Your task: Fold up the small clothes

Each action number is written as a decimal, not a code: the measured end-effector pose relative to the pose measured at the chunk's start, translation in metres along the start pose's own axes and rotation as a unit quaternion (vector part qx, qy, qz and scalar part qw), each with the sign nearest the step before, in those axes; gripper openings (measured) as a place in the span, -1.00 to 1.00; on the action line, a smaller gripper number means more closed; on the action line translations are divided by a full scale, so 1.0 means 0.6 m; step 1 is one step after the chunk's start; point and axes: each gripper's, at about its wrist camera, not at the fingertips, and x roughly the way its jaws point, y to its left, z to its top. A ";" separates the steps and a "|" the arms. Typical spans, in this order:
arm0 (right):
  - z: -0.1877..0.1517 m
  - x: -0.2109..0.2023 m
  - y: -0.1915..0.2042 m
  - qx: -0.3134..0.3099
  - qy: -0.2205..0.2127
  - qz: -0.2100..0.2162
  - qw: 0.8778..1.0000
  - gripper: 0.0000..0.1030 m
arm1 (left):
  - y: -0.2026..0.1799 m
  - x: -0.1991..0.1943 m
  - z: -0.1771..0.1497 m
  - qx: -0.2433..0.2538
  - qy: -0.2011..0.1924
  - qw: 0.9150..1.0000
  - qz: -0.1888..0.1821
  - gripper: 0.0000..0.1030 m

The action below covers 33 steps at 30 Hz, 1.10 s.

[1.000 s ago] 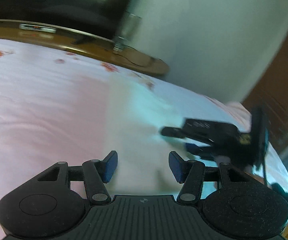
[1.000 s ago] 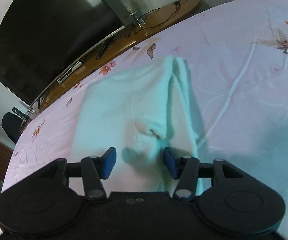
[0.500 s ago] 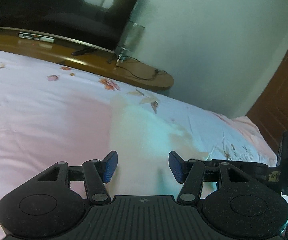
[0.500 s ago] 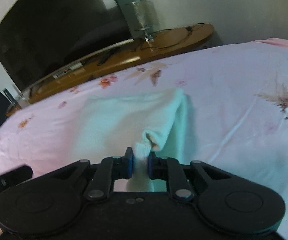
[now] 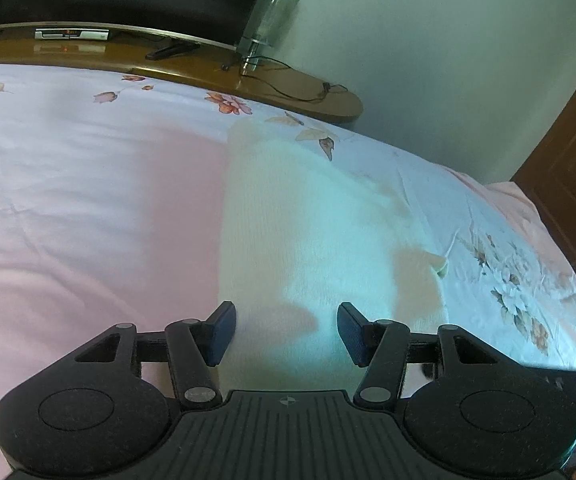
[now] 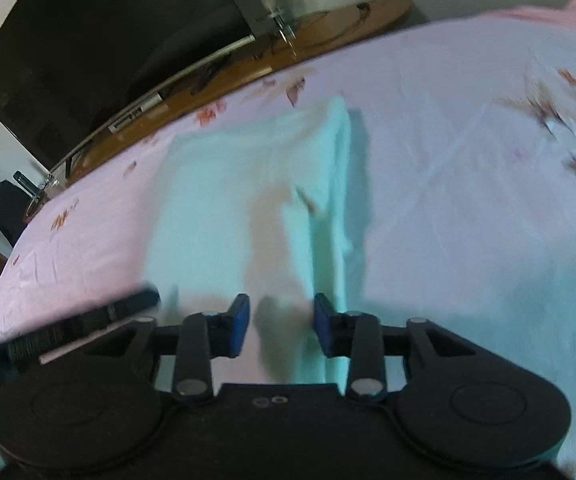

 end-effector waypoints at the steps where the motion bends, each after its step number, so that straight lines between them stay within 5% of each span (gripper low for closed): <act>1: -0.010 -0.007 0.000 0.003 0.000 -0.002 1.000 -0.60 | -0.001 -0.003 -0.002 0.003 0.000 1.000 0.003 0.08; 6: -0.035 -0.030 0.028 -0.033 -0.003 -0.021 0.999 -0.83 | 0.002 -0.005 -0.010 0.008 0.005 1.000 0.007 0.08; 10: -0.044 -0.050 0.033 -0.054 -0.020 -0.030 0.998 -0.87 | 0.001 -0.010 -0.017 0.009 0.007 1.000 -0.001 0.08; 13: -0.063 -0.032 0.035 -0.115 -0.008 -0.100 0.988 -0.92 | -0.005 -0.005 -0.026 0.025 0.012 1.000 0.009 0.08; 17: -0.061 -0.029 0.031 -0.102 -0.008 -0.102 0.989 -0.92 | -0.009 -0.005 -0.027 0.031 0.020 0.999 0.027 0.08; 22: -0.046 -0.057 0.040 -0.090 -0.030 -0.061 0.994 -0.52 | -0.015 -0.019 -0.014 0.043 0.018 0.998 0.039 0.08; 33: 0.036 -0.041 0.100 -0.132 -0.101 -0.071 0.984 -0.47 | -0.022 -0.025 0.061 0.065 -0.018 0.996 0.051 0.08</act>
